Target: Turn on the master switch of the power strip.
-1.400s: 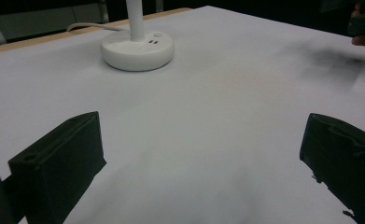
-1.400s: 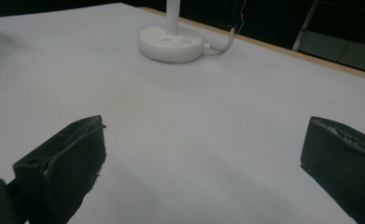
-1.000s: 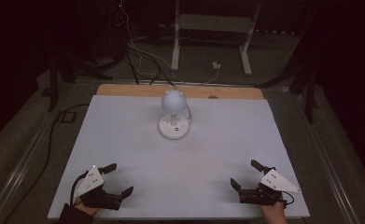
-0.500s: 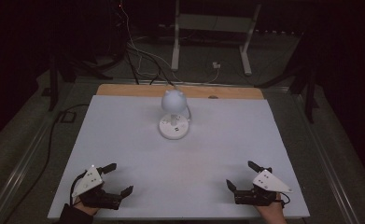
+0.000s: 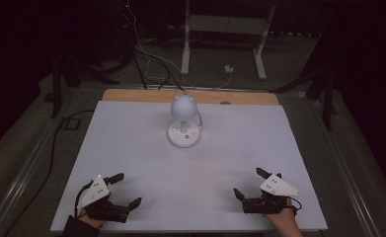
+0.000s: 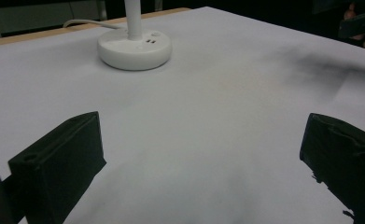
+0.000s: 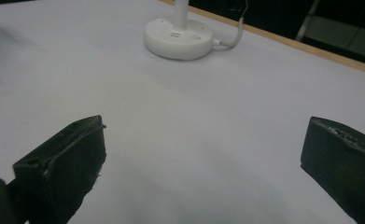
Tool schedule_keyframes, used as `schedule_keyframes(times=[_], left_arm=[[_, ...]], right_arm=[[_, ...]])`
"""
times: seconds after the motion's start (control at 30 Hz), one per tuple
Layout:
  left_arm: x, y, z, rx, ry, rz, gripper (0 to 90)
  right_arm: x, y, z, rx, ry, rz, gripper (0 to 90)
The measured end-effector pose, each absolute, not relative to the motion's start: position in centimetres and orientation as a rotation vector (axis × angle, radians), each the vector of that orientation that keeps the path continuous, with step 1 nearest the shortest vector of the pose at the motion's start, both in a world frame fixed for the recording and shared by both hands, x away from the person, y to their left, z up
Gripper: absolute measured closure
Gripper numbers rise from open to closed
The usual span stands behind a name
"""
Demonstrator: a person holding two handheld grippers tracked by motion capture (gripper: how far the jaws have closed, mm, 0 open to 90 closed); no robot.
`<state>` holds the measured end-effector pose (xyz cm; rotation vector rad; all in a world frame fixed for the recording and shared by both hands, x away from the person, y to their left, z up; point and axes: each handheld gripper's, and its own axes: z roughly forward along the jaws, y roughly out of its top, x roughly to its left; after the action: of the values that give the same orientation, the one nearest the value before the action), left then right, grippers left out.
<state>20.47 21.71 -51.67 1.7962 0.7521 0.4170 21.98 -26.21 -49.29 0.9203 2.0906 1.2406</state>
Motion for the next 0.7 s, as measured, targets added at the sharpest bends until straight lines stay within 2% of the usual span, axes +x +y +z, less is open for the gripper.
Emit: schedule_keyframes(times=[0.7], left_arm=[[20.4, 21.8, -51.6, 1.789, 0.754, 0.409, 0.2]], right_arm=[[24.0, -24.5, -46.0, 0.876, 2.134, 1.279, 0.1]])
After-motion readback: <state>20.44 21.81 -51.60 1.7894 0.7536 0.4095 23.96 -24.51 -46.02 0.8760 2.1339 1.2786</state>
